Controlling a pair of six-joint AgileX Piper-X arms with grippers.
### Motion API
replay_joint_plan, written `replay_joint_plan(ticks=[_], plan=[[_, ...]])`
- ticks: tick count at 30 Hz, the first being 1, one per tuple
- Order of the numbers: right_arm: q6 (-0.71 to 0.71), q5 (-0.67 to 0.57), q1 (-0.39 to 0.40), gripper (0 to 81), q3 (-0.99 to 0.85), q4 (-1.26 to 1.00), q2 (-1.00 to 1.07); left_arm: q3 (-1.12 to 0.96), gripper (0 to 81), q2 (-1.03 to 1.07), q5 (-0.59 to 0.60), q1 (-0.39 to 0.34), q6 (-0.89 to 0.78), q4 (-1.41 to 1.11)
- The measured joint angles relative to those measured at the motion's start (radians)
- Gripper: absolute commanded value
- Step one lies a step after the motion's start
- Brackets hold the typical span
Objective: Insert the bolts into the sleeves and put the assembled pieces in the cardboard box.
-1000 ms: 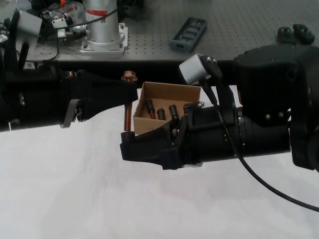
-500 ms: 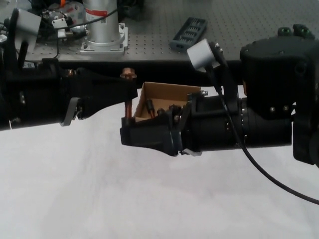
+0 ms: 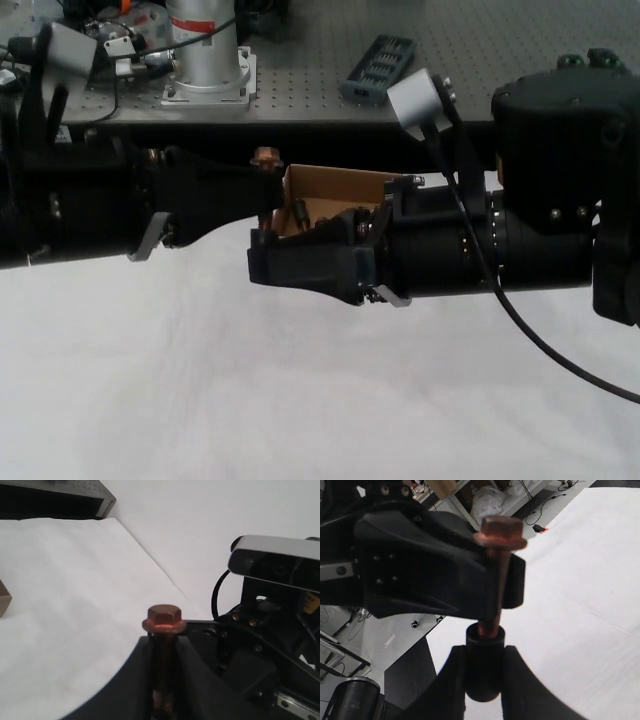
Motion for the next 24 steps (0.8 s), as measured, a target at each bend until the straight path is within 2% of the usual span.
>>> replay_joint_plan(ticks=[11, 19, 21, 24], plan=[[0.002, -0.046, -0.045, 1.9, -0.009, 0.0, 0.002, 0.0, 0.6, 0.0, -0.005, -0.008, 0.006, 0.014], [-0.005, -0.06, -0.048, 1.9, -0.023, 0.007, 0.002, -0.009, 1.0, 0.0, -0.001, -0.008, 0.006, -0.004], [-0.009, -0.065, -0.051, 1.9, -0.023, 0.01, 0.002, -0.009, 9.3, 0.0, 0.006, -0.008, 0.009, -0.008], [-0.009, -0.065, -0.055, 1.9, -0.023, 0.011, 0.002, -0.009, 34.7, 0.0, 0.039, -0.008, 0.013, -0.028]])
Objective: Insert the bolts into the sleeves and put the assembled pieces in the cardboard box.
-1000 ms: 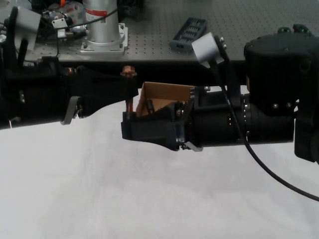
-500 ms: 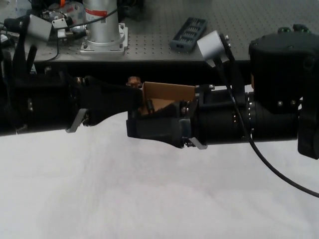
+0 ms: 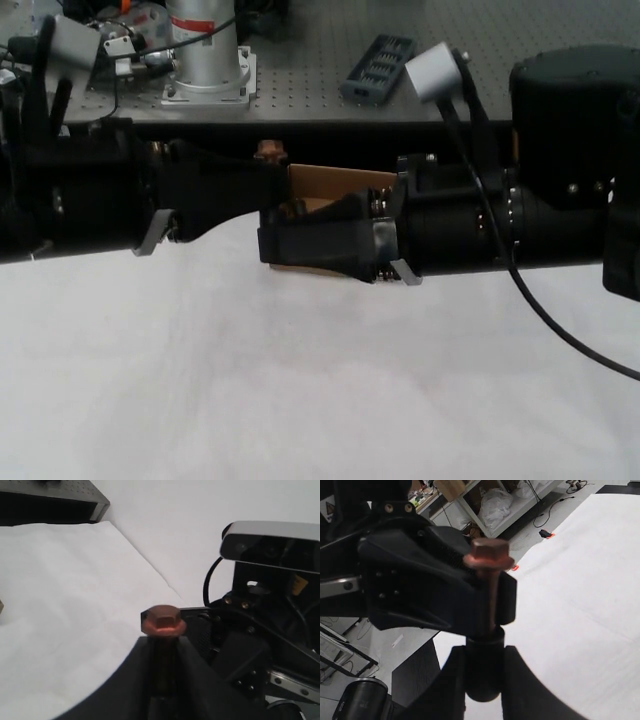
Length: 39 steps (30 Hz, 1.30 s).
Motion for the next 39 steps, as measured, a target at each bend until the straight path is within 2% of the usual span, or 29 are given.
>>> replay_joint_plan(ticks=[2, 3, 4, 8, 19, 23, 26, 29, 30, 33, 39], plan=[[0.0, 0.012, -0.006, 1.9, 0.0, 0.002, 0.0, 0.0, 54.0, 0.0, 0.022, 0.0, -0.009, -0.014], [0.0, 0.022, -0.01, 1.9, 0.0, 0.005, 0.0, 0.0, 58.5, 0.0, 0.031, 0.0, -0.023, -0.018], [-0.003, 0.035, -0.013, 1.9, -0.002, 0.005, 0.0, 0.0, 58.7, 0.0, 0.042, 0.0, -0.04, -0.017], [-0.013, 0.059, -0.021, 1.9, -0.016, -0.008, 0.0, 0.007, 52.6, 0.0, 0.064, 0.0, -0.067, -0.01], [-0.048, 0.055, -0.021, 1.9, -0.017, 0.045, 0.0, 0.009, 52.4, 0.0, 0.086, 0.016, -0.082, -0.029], [-0.081, 0.055, -0.032, 1.9, -0.017, 0.079, 0.0, 0.009, 52.4, -0.017, 0.09, 0.083, -0.082, -0.03], [-0.099, 0.057, -0.05, 1.9, -0.017, 0.087, 0.0, 0.009, 51.2, -0.057, 0.09, 0.173, -0.084, -0.013], [-0.109, 0.073, -0.11, 1.9, -0.022, 0.087, 0.007, 0.009, 44.9, -0.111, 0.09, 0.226, -0.066, 0.128], [-0.109, 0.074, -0.129, 1.9, -0.031, 0.087, 0.017, 0.009, 43.1, -0.164, 0.086, 0.249, -0.017, 0.244], [-0.132, 0.093, -0.173, 1.9, -0.076, 0.117, 0.077, 0.009, 38.2, -0.224, 0.048, 0.256, 0.053, 0.368], [-0.213, 0.181, -0.219, 1.9, -0.248, 0.244, 0.272, 0.009, 27.3, -0.412, -0.142, 0.258, 0.24, 0.718]])
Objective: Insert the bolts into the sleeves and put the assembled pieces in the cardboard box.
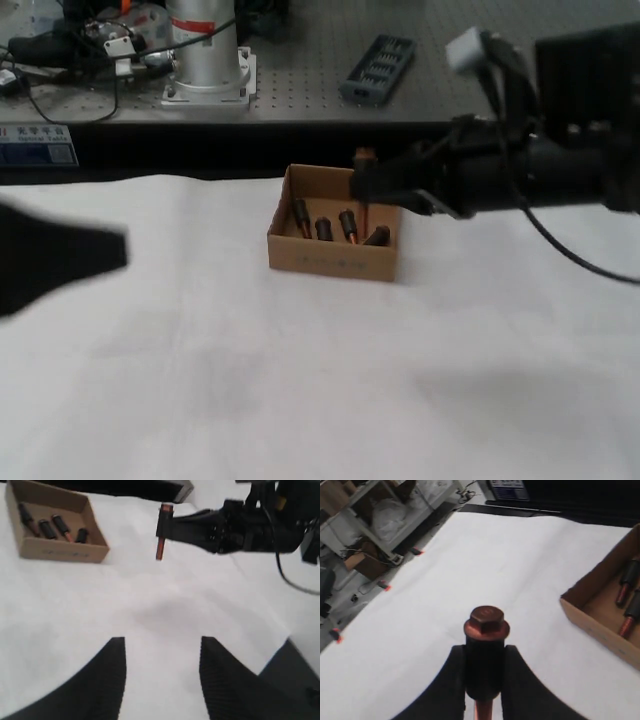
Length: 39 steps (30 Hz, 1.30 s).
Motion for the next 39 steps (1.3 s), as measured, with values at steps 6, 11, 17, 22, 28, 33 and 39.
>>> replay_joint_plan(ticks=[6, 11, 17, 22, 28, 33, 39], plan=[[-0.018, 0.075, -0.03, 1.9, -0.236, 0.086, 0.229, 0.0, 18.7, -0.121, -0.132, 0.0, 0.095, 0.212], [-0.009, 0.123, -0.064, 1.9, -0.474, 0.181, 0.437, 0.0, 18.8, -0.158, -0.144, 0.0, 0.103, 0.234], [0.007, 0.157, -0.09, 1.9, -0.718, 0.371, 0.638, 0.0, 18.8, -0.165, -0.144, 0.0, 0.103, 0.245], [-0.005, 0.212, -0.09, 1.8, -0.797, 0.453, 0.71, 0.0, 18.8, -0.165, -0.144, 0.0, 0.103, 0.245], [-0.046, 0.219, -0.09, 15.5, -0.807, 0.452, 0.713, 0.0, 18.8, -0.165, -0.144, 0.0, 0.103, 0.245], [-0.062, 0.21, -0.09, 32.3, -0.807, 0.453, 0.713, 0.0, 18.8, -0.165, -0.144, 0.0, 0.103, 0.245], [-0.061, 0.193, -0.082, 32.3, -0.835, 0.513, 0.713, 0.0, 18.8, -0.165, -0.144, 0.0, 0.103, 0.245]])
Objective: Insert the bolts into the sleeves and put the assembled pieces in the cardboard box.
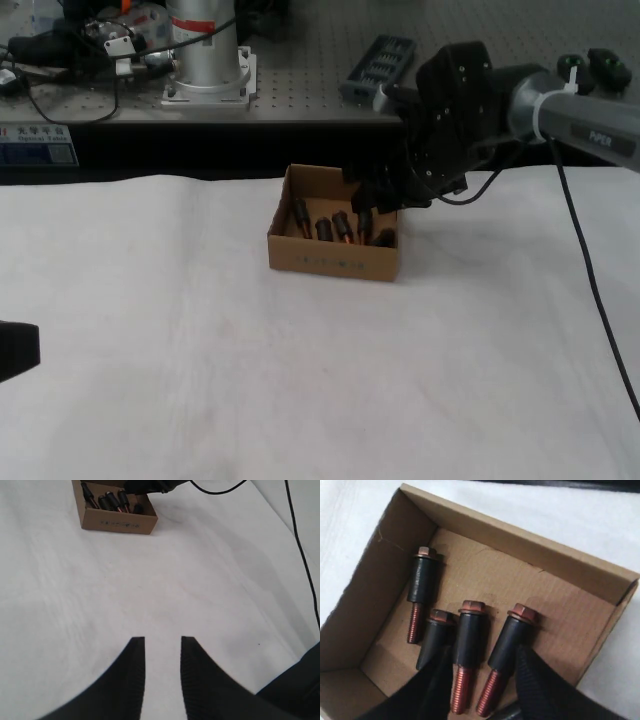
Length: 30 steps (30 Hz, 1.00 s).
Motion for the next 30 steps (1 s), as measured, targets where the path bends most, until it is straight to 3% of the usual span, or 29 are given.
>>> replay_joint_plan(ticks=[5, 11, 17, 23, 26, 30], plan=[[-0.004, -0.024, 0.011, 31.6, -0.025, 0.075, -0.011, 0.0, 18.8, 0.0, 0.0, 0.0, 0.0, 0.0], [-0.152, -0.014, 0.053, 29.3, -0.029, 0.376, -0.178, 0.0, 18.8, 0.0, 0.0, 0.0, 0.0, 0.0], [-0.186, 0.032, 0.084, 29.3, 0.011, 0.457, -0.347, 0.0, 18.8, 0.0, -0.036, 0.0, 0.006, 0.006], [-0.167, 0.164, 0.167, 29.3, 0.309, 0.439, -0.666, 0.004, 18.8, 0.0, -0.165, 0.0, 0.045, 0.051], [-0.098, 0.215, 0.225, 29.3, 0.514, 0.37, -0.831, 0.033, 18.8, 0.0, -0.163, 0.0, 0.045, 0.045], [-0.039, 0.245, 0.289, 29.3, 0.647, 0.319, -1.032, 0.119, 18.8, 0.0, -0.107, 0.0, -0.002, -0.001]])
